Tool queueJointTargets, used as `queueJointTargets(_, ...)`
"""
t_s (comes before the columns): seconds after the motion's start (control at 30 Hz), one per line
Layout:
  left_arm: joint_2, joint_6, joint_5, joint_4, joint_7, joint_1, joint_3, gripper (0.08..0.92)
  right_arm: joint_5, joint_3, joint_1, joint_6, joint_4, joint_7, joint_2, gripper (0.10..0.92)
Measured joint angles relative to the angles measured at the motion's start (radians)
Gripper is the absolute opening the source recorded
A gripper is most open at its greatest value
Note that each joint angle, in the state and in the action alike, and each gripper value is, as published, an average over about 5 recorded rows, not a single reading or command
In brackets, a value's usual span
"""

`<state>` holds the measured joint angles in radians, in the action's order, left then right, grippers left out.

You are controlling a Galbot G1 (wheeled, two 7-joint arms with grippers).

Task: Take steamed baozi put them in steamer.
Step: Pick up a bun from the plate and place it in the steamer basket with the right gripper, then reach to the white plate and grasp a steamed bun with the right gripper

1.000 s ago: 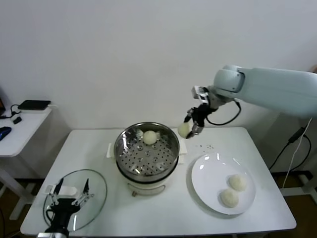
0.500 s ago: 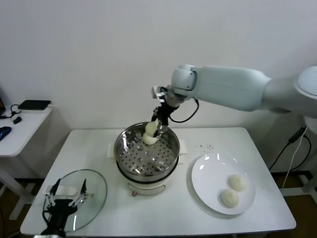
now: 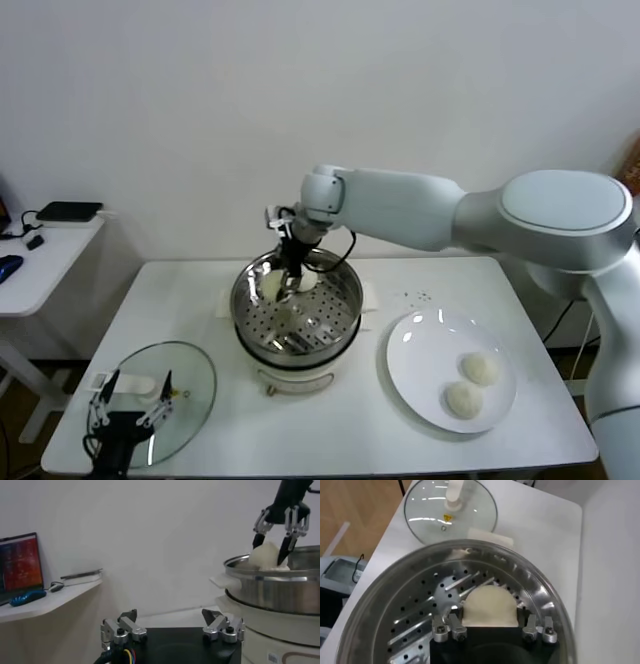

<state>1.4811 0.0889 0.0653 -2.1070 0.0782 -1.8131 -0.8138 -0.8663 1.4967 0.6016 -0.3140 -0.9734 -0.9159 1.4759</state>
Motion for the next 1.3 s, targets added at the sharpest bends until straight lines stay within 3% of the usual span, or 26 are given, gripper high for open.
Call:
queueJointTargets(0.6,0.002,0.003,0.000,0.005,-0.001,0.001,0.002,0.823,0.031,-0.024,-0.076,0.000,0.045,0.007,0.039,0.689)
queueJointTargets(0.87,0.004,0.002,-0.001,0.006,0.000,0.004,0.004,0.823,0.038,-0.036,-0.091,0.004,0.051,0.010,0.040,0.815)
queueJointTargets(1.3,0.009,-0.001,-0.005,-0.001,0.001,0.002,0.007,0.823,0.015,-0.024,-0.025,0.006,-0.019,-0.018,-0.033,0.823)
